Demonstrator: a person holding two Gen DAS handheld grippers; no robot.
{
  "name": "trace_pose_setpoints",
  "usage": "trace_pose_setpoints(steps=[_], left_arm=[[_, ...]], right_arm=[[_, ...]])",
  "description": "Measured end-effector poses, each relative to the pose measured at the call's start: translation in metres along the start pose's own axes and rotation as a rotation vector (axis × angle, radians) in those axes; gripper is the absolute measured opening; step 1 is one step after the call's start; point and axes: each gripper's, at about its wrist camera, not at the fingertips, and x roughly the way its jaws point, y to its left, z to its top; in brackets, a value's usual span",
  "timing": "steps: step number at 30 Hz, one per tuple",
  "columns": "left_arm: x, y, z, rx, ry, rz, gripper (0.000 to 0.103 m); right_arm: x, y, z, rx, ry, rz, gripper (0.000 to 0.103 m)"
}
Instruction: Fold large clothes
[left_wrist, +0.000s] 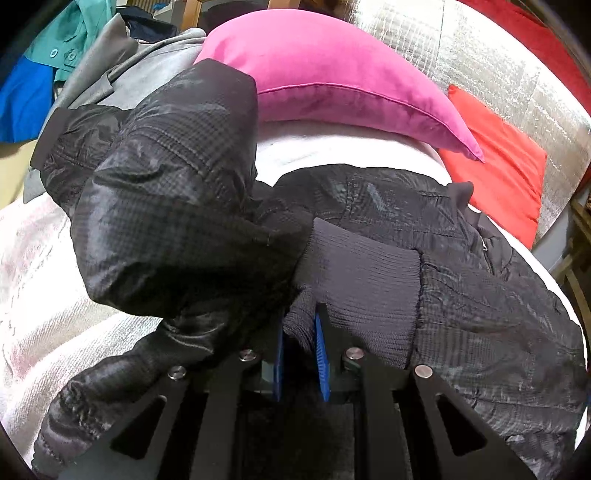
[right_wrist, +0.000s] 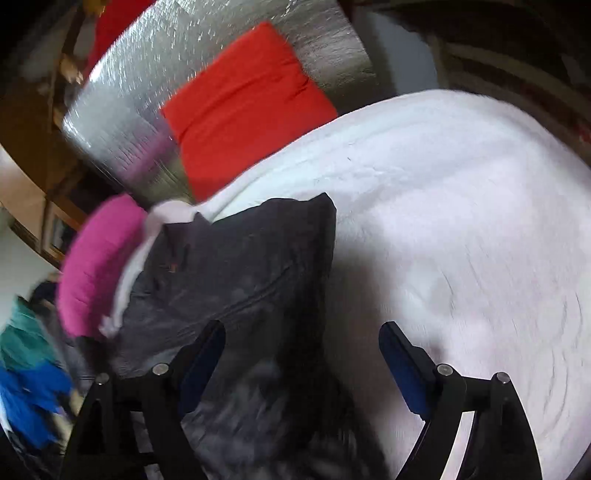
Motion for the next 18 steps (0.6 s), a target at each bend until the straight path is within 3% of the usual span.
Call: trace_pose_setpoints(steps=[2,3,4,5,8,9,11,13,17,18], left_arm=[[-0.001,0.001,0.000,-0.004,0.000,-0.004,0.017],[-0.001,0.001,0.000,-0.005,0.001,-0.005,0.017],[-0.001,0.001,0.000,-0.006,0.000,-0.006,0.017],[-0.001,0.002,0.000,-0.006,0.000,-0.007,0.017],[-0.001,0.003,0.000,-0.008,0.000,-0.009,0.018],[-0.001,0.003,0.000,-0.005,0.000,-0.009,0.018],[0.000,0.001,-0.001,0.006,-0.001,-0.007,0.021],[0.000,0.001,-0.001,0.011,0.000,-0.008,0.021],[0.001,0.003,0.000,0.004,0.004,-0.012,0.021],[0.002,0.002,0.000,0.006,0.004,-0.010,0.021]], right_arm=[[0.004,0.001,-0.012,-0.029,0.054,-0.012,0.088],[0.008,0.001,-0.019,-0.046,0.089,-0.013,0.082],[0.014,0.003,-0.024,-0.065,0.116,-0.020,0.072],[0.022,0.008,-0.031,-0.100,0.163,-0.065,0.046],[0.008,0.034,-0.031,-0.206,0.126,-0.114,0.030],[0.002,0.040,-0.032,-0.254,0.099,-0.150,0.030],[0.014,0.031,-0.035,-0.243,0.144,-0.189,0.030],[0.021,0.025,-0.041,-0.246,0.108,-0.230,0.041],[0.002,0.009,-0.040,-0.145,0.058,-0.202,0.070],[-0.003,0.010,-0.039,-0.146,0.042,-0.203,0.070]])
